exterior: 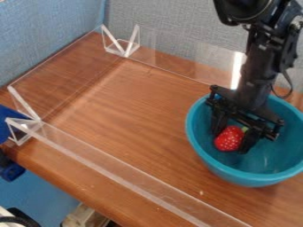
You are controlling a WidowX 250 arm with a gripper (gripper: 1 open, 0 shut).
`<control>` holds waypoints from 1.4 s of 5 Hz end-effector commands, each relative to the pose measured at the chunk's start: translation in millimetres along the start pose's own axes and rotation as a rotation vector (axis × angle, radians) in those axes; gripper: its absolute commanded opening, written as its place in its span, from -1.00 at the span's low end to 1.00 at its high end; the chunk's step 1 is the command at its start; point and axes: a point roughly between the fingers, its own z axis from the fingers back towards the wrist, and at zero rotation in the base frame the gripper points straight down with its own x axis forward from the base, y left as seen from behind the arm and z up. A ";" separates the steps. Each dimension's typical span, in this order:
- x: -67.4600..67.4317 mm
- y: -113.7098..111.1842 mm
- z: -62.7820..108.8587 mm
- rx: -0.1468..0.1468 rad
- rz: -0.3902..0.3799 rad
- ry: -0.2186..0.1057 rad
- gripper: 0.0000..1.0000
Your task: Remove the strawberry from inside the blue bowl and put it on the table
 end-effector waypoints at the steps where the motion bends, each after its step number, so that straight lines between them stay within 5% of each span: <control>1: 6.8 3.6 28.1 -0.006 0.005 -0.086 -1.00; 7: -10.4 21.0 63.9 0.024 0.004 -0.144 -1.00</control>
